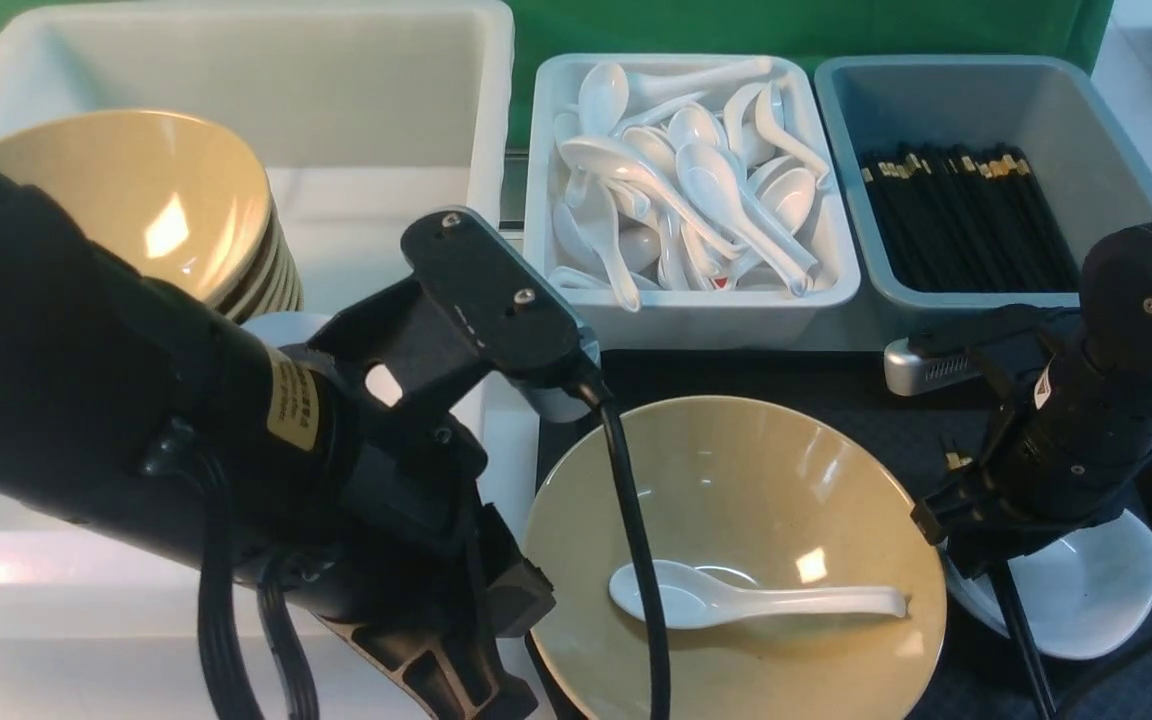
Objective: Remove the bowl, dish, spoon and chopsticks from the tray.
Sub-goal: Use the right arm to grab the chopsticks, then use the right arm to put the chopsticks into the small storage box on the right
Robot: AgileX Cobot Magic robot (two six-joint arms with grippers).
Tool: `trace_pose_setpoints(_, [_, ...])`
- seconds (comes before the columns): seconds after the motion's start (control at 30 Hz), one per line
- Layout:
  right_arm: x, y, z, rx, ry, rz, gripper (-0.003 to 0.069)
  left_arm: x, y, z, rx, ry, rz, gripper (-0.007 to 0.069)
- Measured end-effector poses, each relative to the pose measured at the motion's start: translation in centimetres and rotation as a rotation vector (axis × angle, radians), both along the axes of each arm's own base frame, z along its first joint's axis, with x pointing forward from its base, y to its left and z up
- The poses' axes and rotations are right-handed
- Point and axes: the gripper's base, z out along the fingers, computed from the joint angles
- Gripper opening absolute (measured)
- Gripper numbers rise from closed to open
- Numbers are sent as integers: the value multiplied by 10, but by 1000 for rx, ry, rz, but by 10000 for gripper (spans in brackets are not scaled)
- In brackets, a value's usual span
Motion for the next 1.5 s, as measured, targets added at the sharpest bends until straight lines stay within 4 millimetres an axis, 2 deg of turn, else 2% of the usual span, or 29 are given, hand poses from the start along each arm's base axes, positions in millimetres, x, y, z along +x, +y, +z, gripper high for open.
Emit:
trace_pose_setpoints(0.17, [-1, 0, 0, -4, 13, -1, 160, 1, 1, 0, 14, -14, -1, -11])
trace_pose_setpoints(0.23, [-2, -1, 0, -8, 26, -1, 151, 1, 1, 0, 18, -18, -1, -11])
trace_pose_setpoints(0.33, [-8, -2, 10, -10, 34, -2, 153, 2, 2, -1, 31, -26, -2, -11])
trace_pose_setpoints(0.47, [-7, -2, 50, 15, -64, -1, 153, 2, 3, -1, 43, -29, -4, -11])
trace_pose_setpoints(0.57, [4, -2, 97, 19, -210, 13, 153, 2, 4, -1, 49, -31, -5, -11])
trace_pose_setpoints(0.6, [13, -2, 119, 20, -285, 15, 153, 2, 4, -1, 49, -31, -5, -11])
trace_pose_setpoints(0.63, [15, -2, 121, 16, -295, 15, 153, 2, 4, -1, 49, -31, -5, -11])
trace_pose_setpoints(0.7, [31, -5, 148, 30, -384, -5, 153, 2, 4, -1, 48, -30, -3, -11])
trace_pose_setpoints(0.73, [45, -8, 161, 37, -433, -26, 153, 2, 4, -1, 48, -28, 0, -11])
trace_pose_setpoints(0.87, [93, -23, 193, 59, -560, -119, 153, 2, 4, -1, 43, -19, 18, -11])
trace_pose_setpoints(0.97, [142, -34, 195, 84, -645, -207, 153, 2, 4, -1, 37, -8, 39, -11])
trace_pose_setpoints(1.03, [153, -35, 190, 86, -652, -217, 153, 2, 4, -1, 34, -5, 47, -11])
trace_pose_setpoints(1.1, [185, -40, 180, 119, -724, -270, 153, 3, 3, -1, 23, 5, 75, -11])
trace_pose_setpoints(1.2, [214, -45, 165, 157, -786, -329, 153, 3, 3, -1, 14, 22, 109, -11])
trace_pose_setpoints(1.33, [235, -49, 137, 154, -767, -346, 189, 4, 2, 0, -11, 22, 142, -11])
trace_pose_setpoints(1.4, [239, -50, 121, 138, -713, -353, 264, 6, 1, 1, -36, 11, 160, -11])
trace_pose_setpoints(1.5, [234, -50, 114, 110, -623, -354, 398, 9, -1, 6, -67, -20, 168, -11])
